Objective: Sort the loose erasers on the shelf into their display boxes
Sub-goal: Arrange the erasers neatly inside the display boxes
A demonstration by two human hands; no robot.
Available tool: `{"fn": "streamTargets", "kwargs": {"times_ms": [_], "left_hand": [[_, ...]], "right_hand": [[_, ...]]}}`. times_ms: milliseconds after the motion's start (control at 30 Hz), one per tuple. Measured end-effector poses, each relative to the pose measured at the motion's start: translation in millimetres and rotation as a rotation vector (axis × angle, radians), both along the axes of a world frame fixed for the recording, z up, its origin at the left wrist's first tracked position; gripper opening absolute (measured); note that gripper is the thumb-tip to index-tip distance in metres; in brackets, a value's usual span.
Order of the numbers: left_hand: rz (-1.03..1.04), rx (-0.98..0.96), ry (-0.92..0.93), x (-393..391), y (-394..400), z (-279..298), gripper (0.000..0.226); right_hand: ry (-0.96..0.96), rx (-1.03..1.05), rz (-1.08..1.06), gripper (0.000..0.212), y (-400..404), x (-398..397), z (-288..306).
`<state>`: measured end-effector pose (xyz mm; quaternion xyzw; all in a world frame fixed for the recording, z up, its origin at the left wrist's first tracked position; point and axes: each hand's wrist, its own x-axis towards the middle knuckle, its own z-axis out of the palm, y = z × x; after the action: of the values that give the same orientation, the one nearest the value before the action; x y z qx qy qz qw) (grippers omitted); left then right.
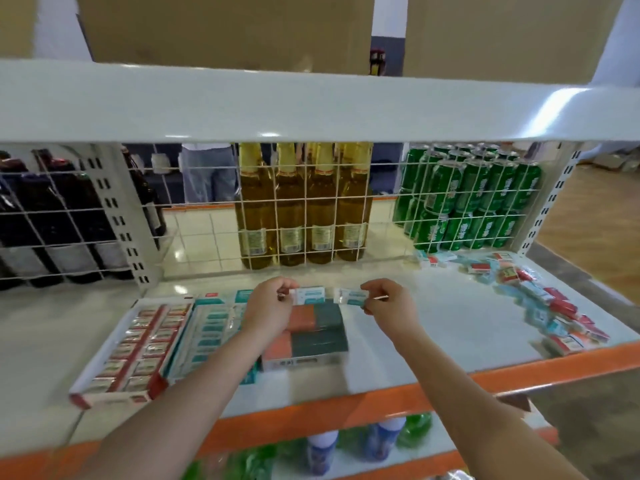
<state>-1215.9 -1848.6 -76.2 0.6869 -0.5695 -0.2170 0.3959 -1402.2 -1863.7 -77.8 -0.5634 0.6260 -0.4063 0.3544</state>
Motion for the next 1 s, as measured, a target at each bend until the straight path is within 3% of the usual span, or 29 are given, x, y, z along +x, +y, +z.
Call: {"fn": "streamTargets", "kwargs": {"times_ms": [400, 633, 1000], "left_hand": [[0.039, 0.038, -0.057, 119, 29, -13, 0.02], [-0.13, 0.134, -0.142, 146, 34, -19, 0.023], [-0.253, 0.221, -0.23, 152, 39, -8, 0.025]], "right_hand": [[0.0, 0.045, 0.105, 0.024, 16, 119, -9], [0.041, 0.19, 0.266, 0.008, 25, 147, -11], [0.347, 0.126, 0.312, 0.012, 37, 153, -15]]}}
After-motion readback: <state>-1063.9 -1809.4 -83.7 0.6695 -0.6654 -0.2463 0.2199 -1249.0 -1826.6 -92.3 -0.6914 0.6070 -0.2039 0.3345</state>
